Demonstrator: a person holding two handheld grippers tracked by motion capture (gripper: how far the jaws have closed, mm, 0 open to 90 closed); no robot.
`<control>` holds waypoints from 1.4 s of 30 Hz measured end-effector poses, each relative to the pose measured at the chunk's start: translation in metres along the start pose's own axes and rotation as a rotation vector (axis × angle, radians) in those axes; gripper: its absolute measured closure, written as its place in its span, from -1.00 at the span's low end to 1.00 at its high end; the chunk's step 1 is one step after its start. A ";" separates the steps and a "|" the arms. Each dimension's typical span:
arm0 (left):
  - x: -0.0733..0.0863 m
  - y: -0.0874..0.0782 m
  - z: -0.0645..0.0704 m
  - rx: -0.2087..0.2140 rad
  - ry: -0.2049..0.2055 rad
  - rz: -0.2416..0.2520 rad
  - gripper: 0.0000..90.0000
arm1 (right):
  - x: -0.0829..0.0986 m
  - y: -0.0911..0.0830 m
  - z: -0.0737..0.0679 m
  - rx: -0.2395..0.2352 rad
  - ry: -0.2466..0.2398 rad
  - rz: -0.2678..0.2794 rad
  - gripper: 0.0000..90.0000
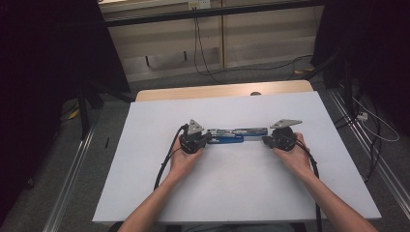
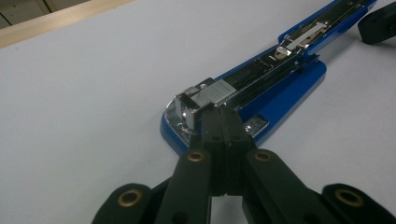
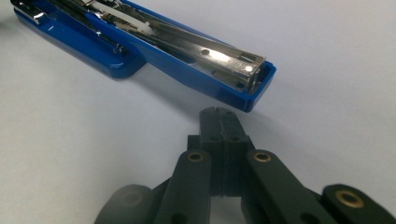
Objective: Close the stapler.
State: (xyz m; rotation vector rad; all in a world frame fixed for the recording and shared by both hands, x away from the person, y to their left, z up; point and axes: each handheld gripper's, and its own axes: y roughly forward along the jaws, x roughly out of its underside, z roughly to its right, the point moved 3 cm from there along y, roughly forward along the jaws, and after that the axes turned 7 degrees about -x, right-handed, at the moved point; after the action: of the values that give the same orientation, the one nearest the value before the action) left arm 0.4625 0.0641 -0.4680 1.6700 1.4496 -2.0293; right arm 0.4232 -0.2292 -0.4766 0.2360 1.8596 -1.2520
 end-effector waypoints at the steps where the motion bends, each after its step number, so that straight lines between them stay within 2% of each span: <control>1: 0.000 0.000 0.000 -0.004 0.009 -0.003 1.00 | 0.000 0.000 0.000 -0.003 0.004 0.005 1.00; 5: 0.000 0.000 0.000 -0.001 -0.004 0.004 1.00 | -0.001 0.001 -0.001 0.008 0.000 0.004 1.00; 9: 0.000 0.000 -0.001 0.003 0.004 0.003 1.00 | -0.001 0.002 0.000 0.009 0.004 0.012 1.00; 26: 0.000 0.000 -0.001 0.001 -0.002 0.006 1.00 | -0.002 0.003 0.001 0.013 0.004 0.021 1.00; 42: 0.001 0.000 -0.001 0.004 -0.008 0.004 1.00 | -0.004 0.002 0.002 0.008 0.009 0.055 1.00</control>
State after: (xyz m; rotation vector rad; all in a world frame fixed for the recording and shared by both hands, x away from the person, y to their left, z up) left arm 0.4628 0.0650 -0.4685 1.6635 1.4396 -2.0355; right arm 0.4277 -0.2289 -0.4751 0.2956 1.8444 -1.2228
